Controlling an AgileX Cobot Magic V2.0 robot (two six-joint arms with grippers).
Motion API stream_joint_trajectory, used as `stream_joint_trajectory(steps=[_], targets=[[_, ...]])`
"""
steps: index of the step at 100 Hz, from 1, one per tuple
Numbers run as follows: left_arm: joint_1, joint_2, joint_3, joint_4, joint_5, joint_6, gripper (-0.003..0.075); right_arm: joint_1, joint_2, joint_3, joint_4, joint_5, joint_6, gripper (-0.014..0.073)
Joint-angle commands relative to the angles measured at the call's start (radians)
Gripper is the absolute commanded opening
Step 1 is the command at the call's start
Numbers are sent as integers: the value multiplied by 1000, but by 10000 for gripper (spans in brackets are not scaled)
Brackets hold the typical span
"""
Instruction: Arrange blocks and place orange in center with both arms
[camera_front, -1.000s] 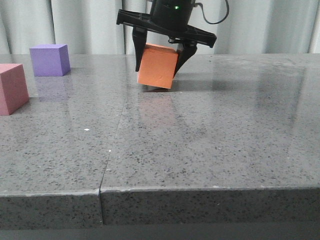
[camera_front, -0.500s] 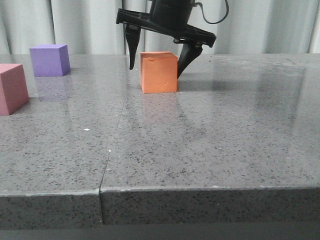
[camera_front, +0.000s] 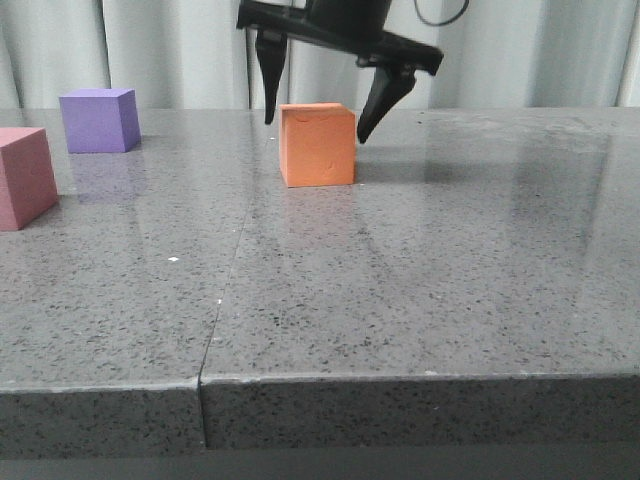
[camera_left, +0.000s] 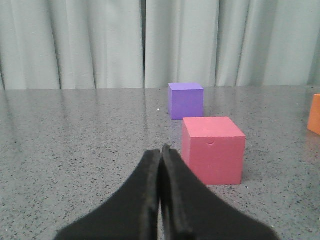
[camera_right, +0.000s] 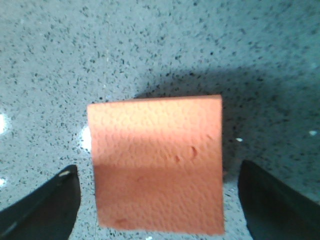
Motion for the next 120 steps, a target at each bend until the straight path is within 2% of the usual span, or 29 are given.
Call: stream_joint_trajectory(steps=[1,29,39,46,77,87,101,120], targets=[[2,-29,42,-6,-83,1,-20,1,-94,-31,-37,59,-5,633],[2,-29,42,-6,-83,1,-20,6,-140,-28,5,93,-98,628],[2,-29,42,-6,-83,1,-20,6,-155,-27,30,93,-127,585],[2,-29,42,-6,-83,1,-20,6,-166,-27,42,93,-147,526],[2,-29,42,-6,-83,1,-20,6,-240,2,56,93,-198,108],[2,-29,42,-6,-83,1,-20,6,-274,45,56,93,-204,10],[2,-29,42,-6,-83,1,-20,6,-329,127,56,92,-237,-64],[2,-29,42,-6,-83,1,-20,6,-427,278,56,84,-268,-69]])
